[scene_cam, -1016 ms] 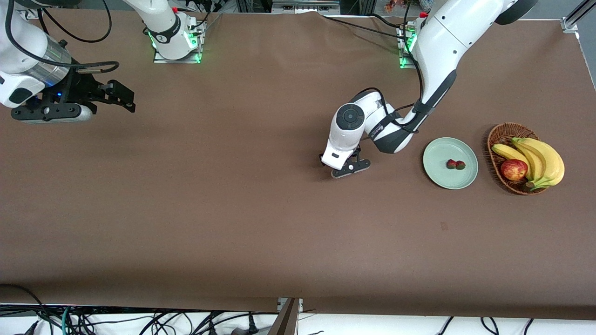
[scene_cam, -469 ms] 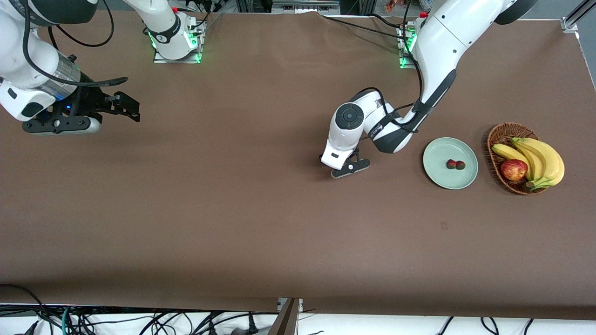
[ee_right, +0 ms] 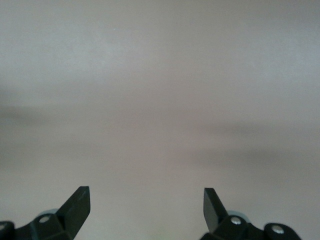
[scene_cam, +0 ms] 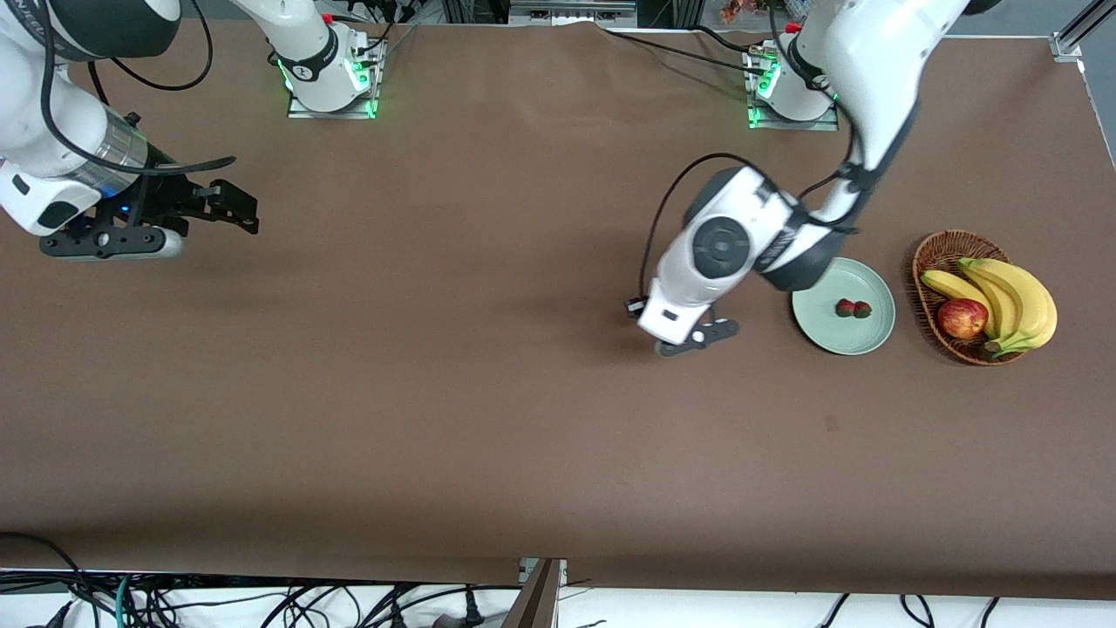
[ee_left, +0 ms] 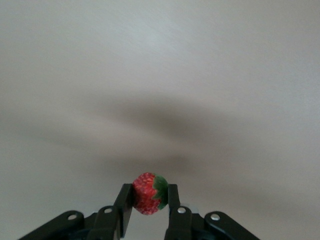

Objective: Collect all strawberries into plate
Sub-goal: 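Carry the strawberry onto the plate with the left gripper and release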

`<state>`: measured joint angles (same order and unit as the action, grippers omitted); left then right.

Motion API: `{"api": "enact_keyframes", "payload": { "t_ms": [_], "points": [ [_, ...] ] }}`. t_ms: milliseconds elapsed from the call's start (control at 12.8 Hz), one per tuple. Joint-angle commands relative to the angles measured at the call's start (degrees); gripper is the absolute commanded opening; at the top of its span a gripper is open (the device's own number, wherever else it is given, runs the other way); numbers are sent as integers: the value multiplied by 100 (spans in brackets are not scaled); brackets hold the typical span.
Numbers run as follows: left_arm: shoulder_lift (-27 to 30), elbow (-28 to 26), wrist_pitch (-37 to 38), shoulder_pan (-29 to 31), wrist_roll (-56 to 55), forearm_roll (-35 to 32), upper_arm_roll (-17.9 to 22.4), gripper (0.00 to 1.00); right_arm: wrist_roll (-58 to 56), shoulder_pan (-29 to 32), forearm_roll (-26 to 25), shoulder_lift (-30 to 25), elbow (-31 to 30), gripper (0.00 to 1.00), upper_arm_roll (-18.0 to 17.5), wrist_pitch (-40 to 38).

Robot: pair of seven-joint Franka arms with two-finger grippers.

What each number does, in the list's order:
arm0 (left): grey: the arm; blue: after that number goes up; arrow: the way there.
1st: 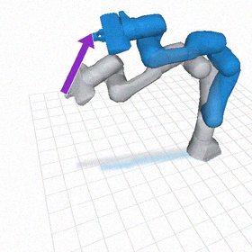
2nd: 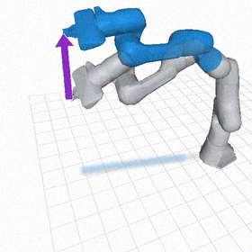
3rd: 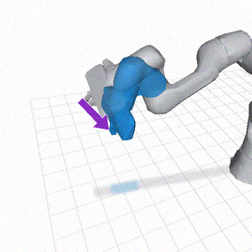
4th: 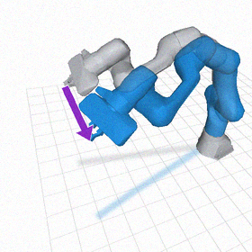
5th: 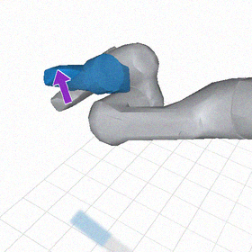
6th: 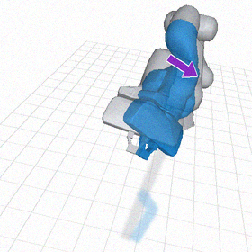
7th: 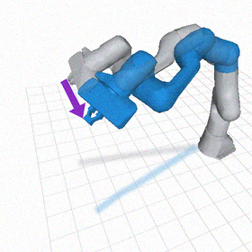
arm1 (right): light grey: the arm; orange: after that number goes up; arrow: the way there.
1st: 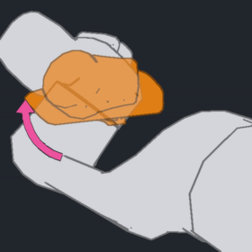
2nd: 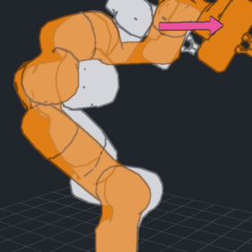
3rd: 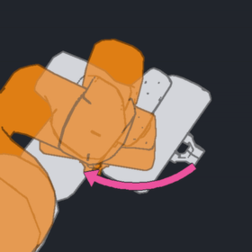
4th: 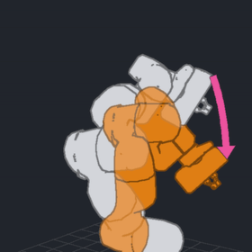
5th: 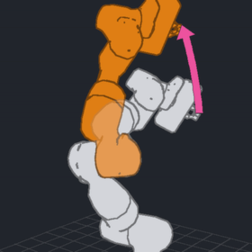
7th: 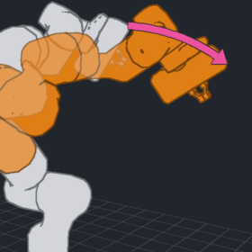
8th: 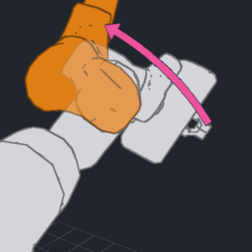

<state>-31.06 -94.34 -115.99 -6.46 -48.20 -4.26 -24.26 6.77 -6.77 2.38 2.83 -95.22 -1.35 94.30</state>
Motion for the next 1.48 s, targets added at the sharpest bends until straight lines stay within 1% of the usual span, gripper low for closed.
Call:
{"api": "enact_keyframes", "payload": {
  "t_ms": [0, 156, 234, 312, 391, 469, 547, 703, 781, 859, 938, 1016, 1094, 1172, 1250, 1406],
  "points": [
    [774, -346, 698, 49, 1519, 653, 788, 11, -88, 88, -62, -45, 47, 100, 73, -35],
    [1284, -969, 727, 57, 2617, 803, 1429, 11, -80, 88, -62, -46, 47, 100, 100, -26],
    [1512, -1329, 692, 66, 3311, 812, 1824, 11, -80, 88, -62, -46, 38, 100, 91, 0],
    [1584, -1498, 666, 66, 3822, 813, 2141, 11, -80, 79, -62, -19, 47, 100, 91, 27],
    [1576, -1621, 561, 66, 4201, 813, 2362, 11, -80, 70, -62, -10, 47, 100, 91, 36],
    [1576, -1962, 142, 66, 4449, 813, 2530, 11, -80, 53, -62, -10, 47, 100, 82, 27],
    [1568, -2391, -471, 66, 4625, 813, 2627, 12, -80, 35, -62, -10, 38, 100, 56, 18],
    [1480, -3026, -1431, 84, 4872, 813, 2741, 12, -80, -17, -53, -10, 47, 100, 47, -17],
    [1401, -3194, -1757, 84, 4934, 813, 2768, 12, -80, -26, -53, -10, 38, 100, 47, -8],
    [1305, -3230, -1882, 84, 4952, 813, 2769, 12, -80, -26, -53, -2, 38, 100, 47, -8],
    [1252, -3222, -1901, 84, 4961, 804, 2769, 16, -80, -18, -53, -2, 47, 100, 47, -17],
    [1251, -3196, -1884, 84, 4996, 795, 2777, 37, -80, -18, -44, -2, 47, 100, 47, -8],
    [1234, -3161, -1857, 84, 5222, 786, 2795, 99, -80, -26, -18, -2, 38, 100, 47, 9],
    [1251, -3143, -1831, 84, 5416, 786, 2891, 100, -71, -35, -18, 7, 38, 100, 47, 9],
    [1321, -2995, -1752, 84, 5444, 786, 2944, 100, -71, -79, -18, 33, 38, 100, 47, -17],
    [1566, -2539, -930, 92, 5462, 786, 2953, 100, -62, -88, -9, 42, 38, 99, 47, -8]
  ]
}}
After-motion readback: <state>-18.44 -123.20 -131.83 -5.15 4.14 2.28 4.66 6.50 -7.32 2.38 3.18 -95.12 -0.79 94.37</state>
